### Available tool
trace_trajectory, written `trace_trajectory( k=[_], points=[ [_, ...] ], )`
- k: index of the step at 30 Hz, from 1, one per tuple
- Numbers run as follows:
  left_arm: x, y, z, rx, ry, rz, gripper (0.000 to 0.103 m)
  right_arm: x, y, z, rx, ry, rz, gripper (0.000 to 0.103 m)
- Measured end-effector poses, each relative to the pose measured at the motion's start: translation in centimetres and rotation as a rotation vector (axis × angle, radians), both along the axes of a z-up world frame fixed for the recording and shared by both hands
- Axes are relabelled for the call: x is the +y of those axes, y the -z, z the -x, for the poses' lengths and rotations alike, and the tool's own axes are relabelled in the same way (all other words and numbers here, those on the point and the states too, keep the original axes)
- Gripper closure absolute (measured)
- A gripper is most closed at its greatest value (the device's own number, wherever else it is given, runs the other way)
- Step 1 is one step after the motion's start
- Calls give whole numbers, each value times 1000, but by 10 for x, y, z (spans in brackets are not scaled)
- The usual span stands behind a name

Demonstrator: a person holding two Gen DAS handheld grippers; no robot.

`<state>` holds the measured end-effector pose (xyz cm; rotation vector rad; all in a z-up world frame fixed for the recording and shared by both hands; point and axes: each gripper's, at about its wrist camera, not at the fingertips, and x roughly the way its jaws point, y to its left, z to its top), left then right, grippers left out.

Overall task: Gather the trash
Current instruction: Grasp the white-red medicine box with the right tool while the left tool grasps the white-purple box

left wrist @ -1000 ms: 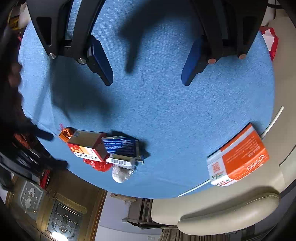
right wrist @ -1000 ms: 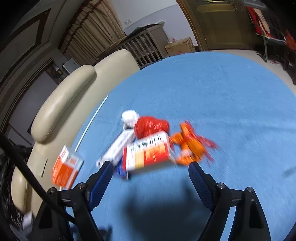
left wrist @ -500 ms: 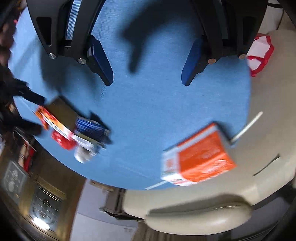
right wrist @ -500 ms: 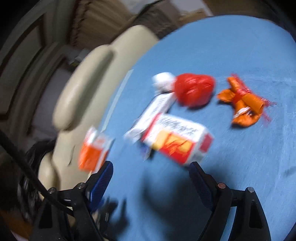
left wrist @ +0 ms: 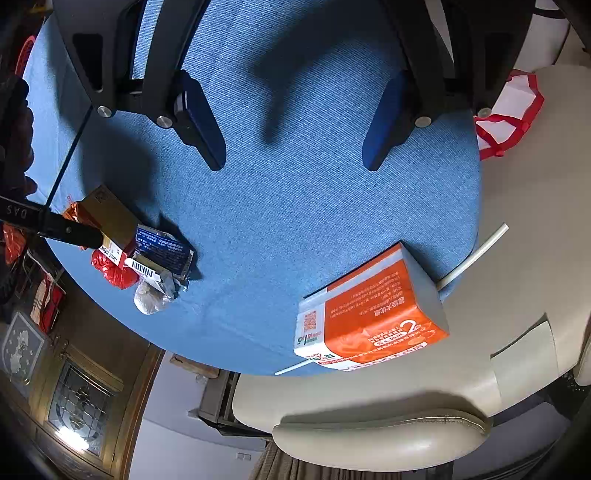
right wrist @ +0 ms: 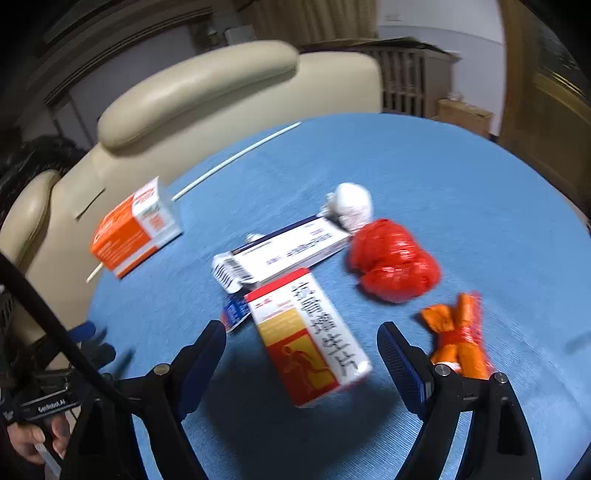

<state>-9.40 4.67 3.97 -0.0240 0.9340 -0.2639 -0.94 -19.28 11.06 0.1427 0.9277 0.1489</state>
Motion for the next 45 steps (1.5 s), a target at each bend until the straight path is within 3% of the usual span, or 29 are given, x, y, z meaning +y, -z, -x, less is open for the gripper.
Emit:
trace_trajectory(
  k=[5, 7, 10, 15, 24, 30, 34, 35, 36, 37, 40, 45],
  points=[
    [-3, -1, -3, 2, 3, 4, 26, 9, 26, -19, 71, -37, 53, 18],
    [-6, -5, -4, -6, 16, 1, 26, 5, 32, -20, 87, -12, 20, 42],
    [-14, -11, -8, -17, 40, 1, 26, 0, 32, -9, 84, 15, -32, 47],
    [-48, -28, -27, -28, 151, 11, 25, -5, 25, 35, 49, 75, -78, 47],
    [-150, -51, -83, -30, 380, -75, 22, -29, 20, 113, -6, 234, -198, 47],
    [-205, -31, -123, 69, 442, -212, 22, -52, 33, 143, -15, 287, -247, 47],
    [-222, -14, -133, 136, 469, -237, 23, -62, 35, 147, -27, 292, -266, 47],
    [-225, -10, -136, 151, 468, -247, 28, -65, 35, 147, -30, 295, -266, 47],
    [-228, -7, -138, 156, 469, -267, 58, -67, 35, 148, -31, 297, -268, 47],
    [-228, -4, -141, 173, 466, -282, 55, -68, 34, 148, -32, 301, -271, 47],
    [-217, -7, -147, 196, 433, -230, 56, -73, 31, 152, -48, 313, -280, 47],
    [-184, -42, -121, 80, 393, -170, 56, -78, 24, 160, -80, 332, -281, 47]
  ],
)
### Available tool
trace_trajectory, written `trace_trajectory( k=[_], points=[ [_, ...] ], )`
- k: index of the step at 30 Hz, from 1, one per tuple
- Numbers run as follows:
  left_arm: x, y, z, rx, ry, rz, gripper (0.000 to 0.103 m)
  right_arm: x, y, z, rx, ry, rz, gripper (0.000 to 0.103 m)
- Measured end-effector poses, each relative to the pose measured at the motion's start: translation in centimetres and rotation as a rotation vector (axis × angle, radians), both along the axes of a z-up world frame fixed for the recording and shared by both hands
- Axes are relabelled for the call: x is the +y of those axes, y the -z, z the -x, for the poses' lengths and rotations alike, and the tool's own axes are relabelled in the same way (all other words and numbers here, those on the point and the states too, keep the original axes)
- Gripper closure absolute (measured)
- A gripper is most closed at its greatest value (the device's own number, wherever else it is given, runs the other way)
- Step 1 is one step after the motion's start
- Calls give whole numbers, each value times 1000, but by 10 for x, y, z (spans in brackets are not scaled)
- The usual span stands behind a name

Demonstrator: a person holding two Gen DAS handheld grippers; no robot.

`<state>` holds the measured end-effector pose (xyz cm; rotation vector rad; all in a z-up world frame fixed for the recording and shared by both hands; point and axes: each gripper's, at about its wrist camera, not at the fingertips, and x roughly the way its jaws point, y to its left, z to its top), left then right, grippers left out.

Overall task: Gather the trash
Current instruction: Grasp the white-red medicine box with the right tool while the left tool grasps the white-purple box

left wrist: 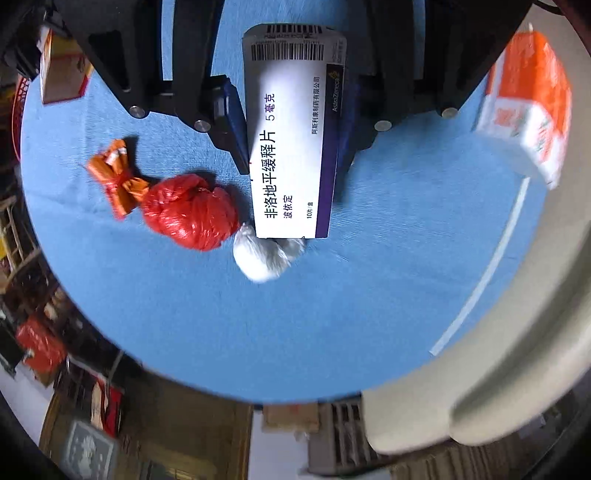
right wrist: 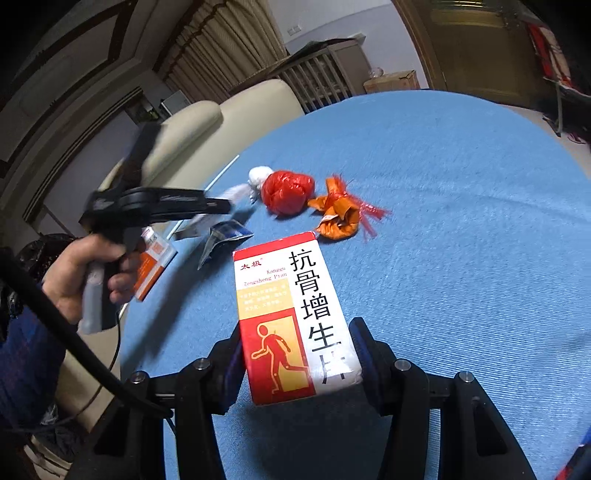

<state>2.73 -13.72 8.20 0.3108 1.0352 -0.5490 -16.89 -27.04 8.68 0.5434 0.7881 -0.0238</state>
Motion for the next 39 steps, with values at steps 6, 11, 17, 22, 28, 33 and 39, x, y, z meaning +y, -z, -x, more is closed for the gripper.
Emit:
trace_trajectory(
  k=[6, 11, 17, 22, 28, 33, 39],
  points=[
    [43, -16, 50, -64, -39, 74, 56, 4, -4, 11, -2, 23, -1, 47],
    [69, -2, 74, -41, -85, 97, 56, 10, -8, 19, 6, 40, 22, 47],
    [84, 14, 95, -23, -112, 101, 56, 12, -16, 27, 12, 89, 41, 47],
    [98, 6, 109, -40, -122, 109, 56, 11, -21, 31, 11, 131, 45, 47],
    [103, 6, 114, -45, -132, 115, 56, 10, -24, 36, 8, 171, 51, 47],
    [101, 8, 119, -46, -128, 109, 56, 7, -25, 41, 3, 194, 51, 47],
    [98, 8, 122, -51, -129, 106, 56, 4, -27, 46, -3, 211, 60, 47]
  ],
)
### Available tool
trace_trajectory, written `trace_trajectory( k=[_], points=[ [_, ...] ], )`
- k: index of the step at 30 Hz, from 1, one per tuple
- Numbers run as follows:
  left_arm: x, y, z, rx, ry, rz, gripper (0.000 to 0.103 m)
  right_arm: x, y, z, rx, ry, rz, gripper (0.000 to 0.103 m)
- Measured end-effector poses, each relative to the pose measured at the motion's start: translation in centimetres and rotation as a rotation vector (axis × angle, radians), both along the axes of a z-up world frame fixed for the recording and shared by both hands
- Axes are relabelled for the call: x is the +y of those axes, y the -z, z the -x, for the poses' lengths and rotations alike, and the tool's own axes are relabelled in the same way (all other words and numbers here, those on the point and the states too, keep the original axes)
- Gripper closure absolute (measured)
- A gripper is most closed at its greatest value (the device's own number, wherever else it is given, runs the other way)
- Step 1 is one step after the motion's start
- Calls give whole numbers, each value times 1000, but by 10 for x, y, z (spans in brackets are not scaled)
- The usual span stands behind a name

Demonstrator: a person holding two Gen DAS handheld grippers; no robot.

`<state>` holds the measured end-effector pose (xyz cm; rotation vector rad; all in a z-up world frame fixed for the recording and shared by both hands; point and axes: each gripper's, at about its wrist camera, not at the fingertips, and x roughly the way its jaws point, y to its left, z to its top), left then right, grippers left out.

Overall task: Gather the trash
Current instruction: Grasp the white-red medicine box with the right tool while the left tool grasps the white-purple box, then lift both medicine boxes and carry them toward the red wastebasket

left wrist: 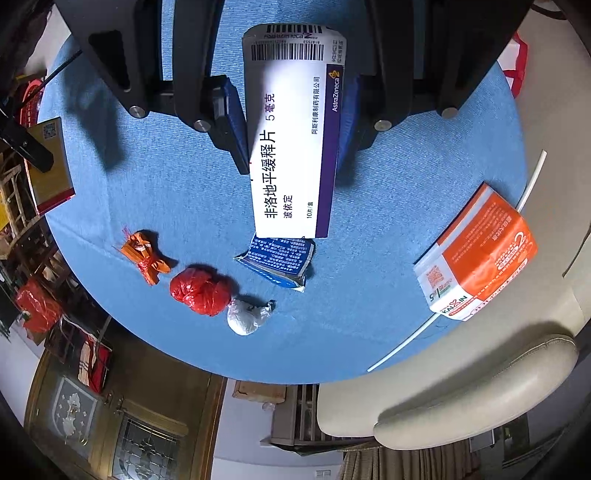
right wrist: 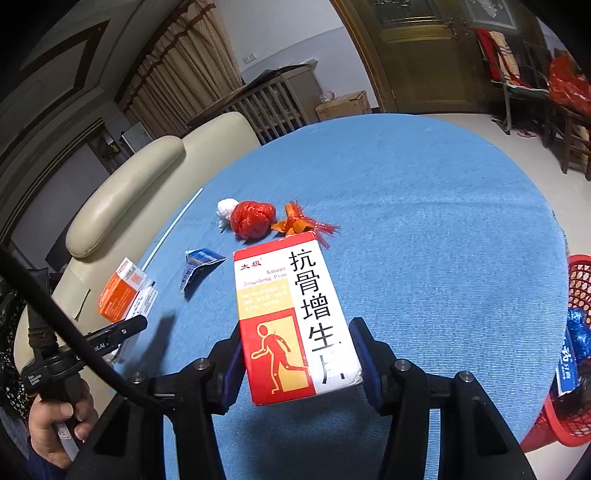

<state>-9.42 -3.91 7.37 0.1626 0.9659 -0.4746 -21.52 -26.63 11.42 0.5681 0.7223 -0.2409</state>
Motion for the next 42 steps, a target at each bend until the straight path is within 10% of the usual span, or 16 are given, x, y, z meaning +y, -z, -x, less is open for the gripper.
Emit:
trace_trajectory(
  k=[42],
  points=[
    [-37, -1, 26, -34, 50, -43, 56, -22, 2, 20, -22, 78, -19, 47]
  ],
)
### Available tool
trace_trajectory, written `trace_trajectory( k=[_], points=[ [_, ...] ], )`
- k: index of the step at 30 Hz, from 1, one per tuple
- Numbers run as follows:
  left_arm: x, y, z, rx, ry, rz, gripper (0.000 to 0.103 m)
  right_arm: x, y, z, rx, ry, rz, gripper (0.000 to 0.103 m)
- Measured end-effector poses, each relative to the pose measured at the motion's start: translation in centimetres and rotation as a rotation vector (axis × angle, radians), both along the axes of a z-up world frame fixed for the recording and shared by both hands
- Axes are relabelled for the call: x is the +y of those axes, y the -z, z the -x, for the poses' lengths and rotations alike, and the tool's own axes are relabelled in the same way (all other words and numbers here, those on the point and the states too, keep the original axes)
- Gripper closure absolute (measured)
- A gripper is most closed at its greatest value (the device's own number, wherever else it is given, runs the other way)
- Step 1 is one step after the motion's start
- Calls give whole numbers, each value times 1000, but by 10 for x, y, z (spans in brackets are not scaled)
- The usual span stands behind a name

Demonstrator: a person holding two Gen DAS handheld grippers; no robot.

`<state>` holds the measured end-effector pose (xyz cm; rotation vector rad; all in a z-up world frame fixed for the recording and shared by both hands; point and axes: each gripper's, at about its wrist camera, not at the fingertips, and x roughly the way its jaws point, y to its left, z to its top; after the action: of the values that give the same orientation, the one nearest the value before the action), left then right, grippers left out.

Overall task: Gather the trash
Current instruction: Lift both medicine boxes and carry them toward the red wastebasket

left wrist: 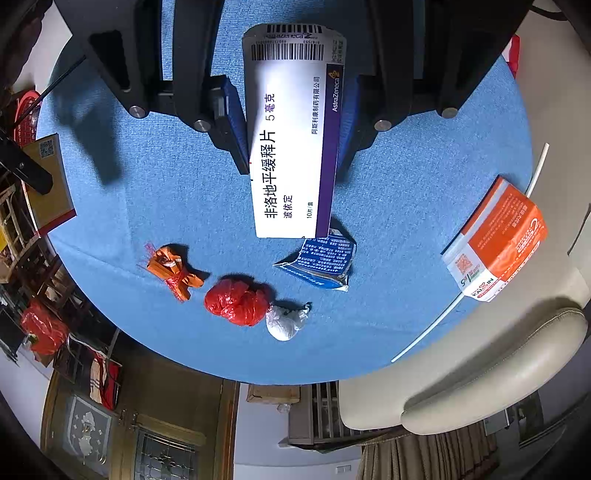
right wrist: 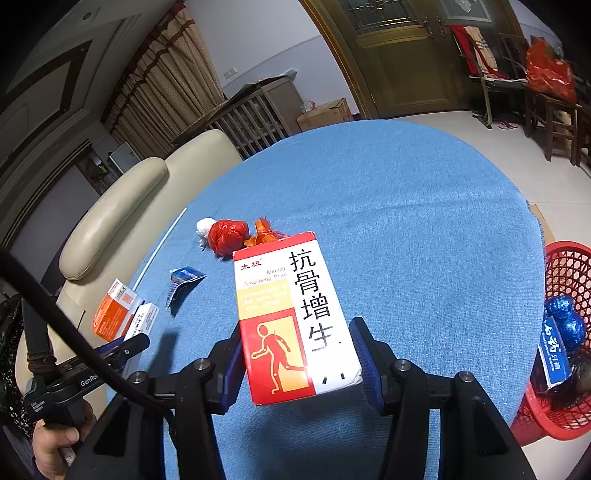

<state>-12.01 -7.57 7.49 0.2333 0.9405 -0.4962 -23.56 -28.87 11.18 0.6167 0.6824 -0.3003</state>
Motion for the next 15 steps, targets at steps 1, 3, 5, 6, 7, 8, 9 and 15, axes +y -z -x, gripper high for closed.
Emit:
trace_trajectory(
  k=[1, 3, 5, 6, 7, 8, 9, 15],
  points=[
    [0, 0, 0, 1, -1, 0, 56, 0, 0, 0, 0, 0, 0, 47],
    [1, 1, 1, 3, -2, -1, 56, 0, 0, 0, 1, -1, 0, 47],
    [2, 2, 1, 4, -2, -2, 56, 1, 0, 1, 2, 1, 1, 47],
    [2, 2, 2, 4, -3, -2, 56, 1, 0, 1, 2, 2, 1, 47],
    [2, 2, 2, 3, -2, -2, 56, 1, 0, 1, 1, 3, 1, 47],
    [2, 2, 2, 3, -2, -3, 56, 2, 0, 1, 1, 3, 2, 47],
    [2, 2, 2, 3, -2, -3, 56, 2, 0, 1, 0, 3, 3, 47],
    [1, 1, 3, 1, -3, -2, 56, 1, -1, 4, -2, 10, 5, 47]
  ],
)
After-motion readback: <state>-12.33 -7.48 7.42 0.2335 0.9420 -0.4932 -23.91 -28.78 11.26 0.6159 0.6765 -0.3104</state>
